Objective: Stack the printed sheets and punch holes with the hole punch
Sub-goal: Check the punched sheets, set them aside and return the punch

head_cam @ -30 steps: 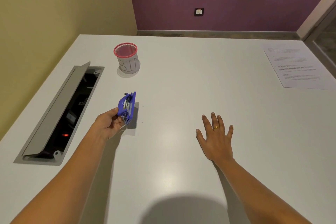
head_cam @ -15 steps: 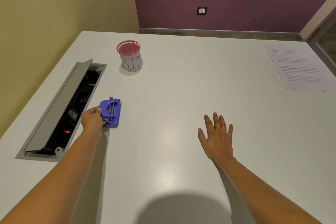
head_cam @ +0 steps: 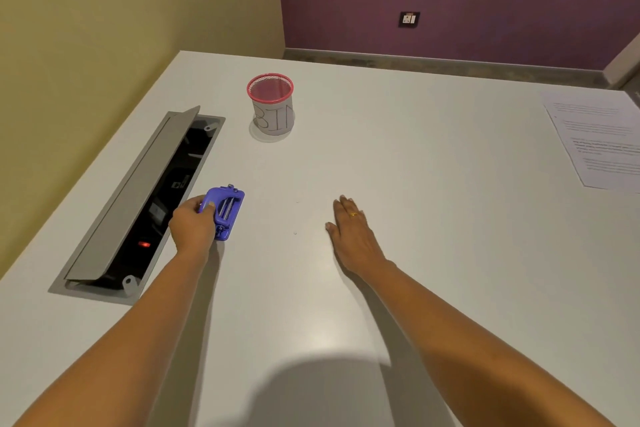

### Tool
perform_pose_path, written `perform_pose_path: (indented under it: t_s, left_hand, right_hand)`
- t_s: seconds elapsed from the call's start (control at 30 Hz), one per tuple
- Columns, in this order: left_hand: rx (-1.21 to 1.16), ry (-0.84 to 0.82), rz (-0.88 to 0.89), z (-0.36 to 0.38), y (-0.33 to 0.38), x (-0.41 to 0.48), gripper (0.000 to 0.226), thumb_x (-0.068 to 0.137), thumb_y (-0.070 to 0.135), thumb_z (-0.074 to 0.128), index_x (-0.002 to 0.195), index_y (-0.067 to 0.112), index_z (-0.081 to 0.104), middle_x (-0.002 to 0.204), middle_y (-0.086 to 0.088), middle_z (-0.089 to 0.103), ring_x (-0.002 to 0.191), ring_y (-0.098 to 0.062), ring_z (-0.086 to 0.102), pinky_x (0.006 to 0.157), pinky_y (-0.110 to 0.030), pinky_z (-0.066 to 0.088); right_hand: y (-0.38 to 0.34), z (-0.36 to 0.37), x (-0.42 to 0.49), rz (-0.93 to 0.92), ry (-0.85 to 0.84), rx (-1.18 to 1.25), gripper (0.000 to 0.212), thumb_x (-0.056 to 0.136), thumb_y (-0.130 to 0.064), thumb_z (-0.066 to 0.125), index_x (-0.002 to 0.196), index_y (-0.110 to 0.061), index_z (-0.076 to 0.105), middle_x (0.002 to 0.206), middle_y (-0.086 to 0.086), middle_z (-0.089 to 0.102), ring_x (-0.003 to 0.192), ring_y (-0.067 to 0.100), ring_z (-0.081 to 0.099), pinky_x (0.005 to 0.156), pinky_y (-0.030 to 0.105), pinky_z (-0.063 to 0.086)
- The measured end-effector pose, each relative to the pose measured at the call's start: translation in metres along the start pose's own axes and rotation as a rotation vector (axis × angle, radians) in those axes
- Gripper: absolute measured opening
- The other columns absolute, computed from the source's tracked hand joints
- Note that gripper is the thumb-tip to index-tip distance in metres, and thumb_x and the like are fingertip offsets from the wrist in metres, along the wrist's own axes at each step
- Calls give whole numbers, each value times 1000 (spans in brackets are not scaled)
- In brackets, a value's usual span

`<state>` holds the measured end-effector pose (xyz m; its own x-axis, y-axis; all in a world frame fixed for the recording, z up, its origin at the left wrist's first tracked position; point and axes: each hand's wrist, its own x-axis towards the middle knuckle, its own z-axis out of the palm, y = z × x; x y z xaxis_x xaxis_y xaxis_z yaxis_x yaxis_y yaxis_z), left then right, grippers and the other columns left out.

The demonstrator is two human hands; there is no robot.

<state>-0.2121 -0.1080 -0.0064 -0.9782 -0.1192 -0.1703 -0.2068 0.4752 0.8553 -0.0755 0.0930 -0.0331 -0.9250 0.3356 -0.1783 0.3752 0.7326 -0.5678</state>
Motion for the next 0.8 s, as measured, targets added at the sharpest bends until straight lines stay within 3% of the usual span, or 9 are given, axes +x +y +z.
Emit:
perform_pose_path:
  t_s: [0.07, 0.13, 0.2, 0.33, 0.47, 0.63, 0.73, 0.8]
  left_hand:
    - [102, 48, 57, 3, 2, -9, 16, 89, 9, 52, 100, 11, 63, 97, -10, 60, 92, -31, 53, 82, -44, 46]
    - [307, 119, 149, 8, 1, -21, 28, 87, 11, 55, 115, 8, 59, 118, -15, 53, 114, -35, 44, 92, -50, 39]
    - [424, 129, 346, 16, -3, -36, 35, 85, 9, 56, 119, 5, 55, 126, -17, 51, 119, -34, 43, 99, -49, 32]
    - [630, -109, 707, 38, -23, -65, 39, 89, 12, 51, 128, 6, 51, 139, -14, 47, 134, -28, 38, 113, -49, 16]
    - [670, -230, 639, 47, -42, -66, 44, 97, 17, 35, 140, 9, 36, 151, -11, 31, 143, -24, 21, 117, -40, 12]
    - [695, -213, 631, 50, -45, -68, 43, 98, 16, 31, 140, 11, 36, 150, -9, 33, 142, -23, 24, 116, -36, 14]
    - [690, -206, 632, 49, -46, -67, 42, 97, 14, 32, 139, 10, 38, 149, -10, 35, 141, -24, 25, 116, -38, 16]
    - [686, -207, 631, 48, -46, -68, 42, 97, 14, 33, 138, 10, 39, 149, -11, 35, 141, -25, 26, 116, -38, 17]
  right_hand:
    - [-13, 2, 9, -28, -57, 15, 52, 101, -21, 30, 147, -5, 13, 158, 10, 7, 146, 19, 3, 118, 31, 1]
    - [-25, 4, 17, -57, -103, 42, 54, 100, -21, 32, 147, -6, 11, 158, 9, 4, 146, 19, 2, 119, 31, 4]
    - [-37, 8, 24, -87, -145, 55, 56, 99, -22, 35, 147, -7, 10, 158, 9, 2, 146, 19, 2, 119, 32, 6]
    - [-50, 18, 31, -134, -189, -41, 55, 100, -23, 32, 147, -5, 9, 158, 12, 3, 146, 22, 1, 119, 34, 3]
    - [-45, 28, 18, -194, -155, -98, 50, 101, -20, 28, 146, -3, 14, 158, 12, 8, 146, 20, 4, 118, 29, 8]
    - [-40, 36, -14, -277, -184, -168, 52, 98, -3, 28, 147, -4, 10, 158, 11, 8, 146, 20, 6, 117, 28, 12]
    - [-39, 35, -26, -284, -189, -142, 48, 99, -6, 29, 145, -2, 18, 154, 14, 20, 142, 25, 20, 114, 33, 23]
    - [-39, 34, -29, -313, -192, -275, 48, 97, -1, 33, 143, 0, 21, 149, 17, 28, 136, 28, 30, 107, 36, 37]
